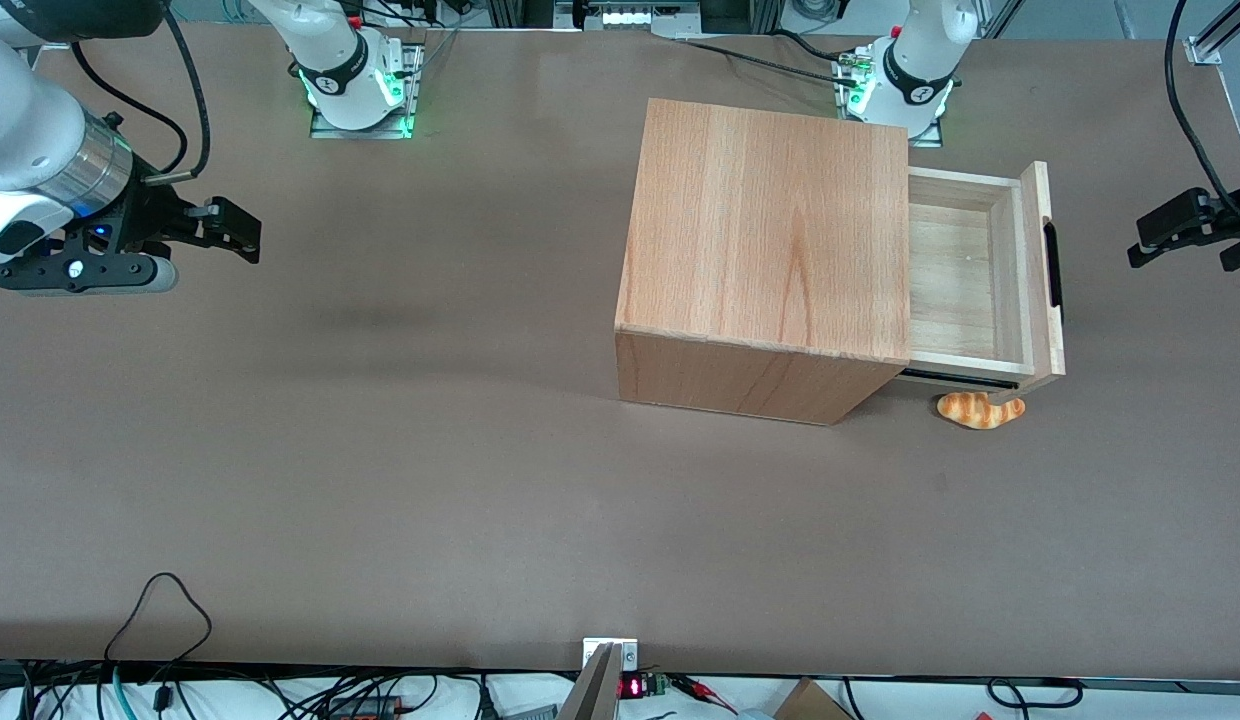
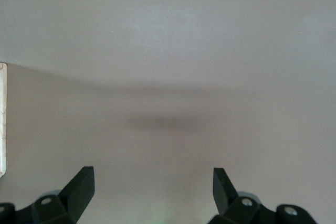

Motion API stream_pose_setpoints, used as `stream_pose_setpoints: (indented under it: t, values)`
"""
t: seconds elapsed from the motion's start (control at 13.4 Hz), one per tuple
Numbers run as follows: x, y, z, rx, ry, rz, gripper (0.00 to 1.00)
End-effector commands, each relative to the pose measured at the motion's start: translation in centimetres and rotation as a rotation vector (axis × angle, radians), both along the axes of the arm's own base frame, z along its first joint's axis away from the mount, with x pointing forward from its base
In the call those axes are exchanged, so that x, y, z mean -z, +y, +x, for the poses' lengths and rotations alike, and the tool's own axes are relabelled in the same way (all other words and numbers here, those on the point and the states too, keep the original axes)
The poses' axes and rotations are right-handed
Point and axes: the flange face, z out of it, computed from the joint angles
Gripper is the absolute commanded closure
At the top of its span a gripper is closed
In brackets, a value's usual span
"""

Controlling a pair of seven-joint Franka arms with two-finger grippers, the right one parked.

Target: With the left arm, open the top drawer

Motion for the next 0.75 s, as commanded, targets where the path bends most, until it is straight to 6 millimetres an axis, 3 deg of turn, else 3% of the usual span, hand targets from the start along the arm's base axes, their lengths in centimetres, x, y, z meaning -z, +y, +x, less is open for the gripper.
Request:
stream_pose_setpoints:
  t: [0.0,0.22,0.37,0.67]
  values:
    - [-1.0,-0.4,-0.4,-0.011,0.002,0.030,0.00]
    - [-1.5,-0.7,-0.5,-0.029,-0.008,0.027,0.00]
    - [-3.1,-0.4,-0.5,-0.040,-0.044,0.032,0.00]
    - [-3.3,-0.2,-0.4,-0.039,-0.047,0.035,0.00]
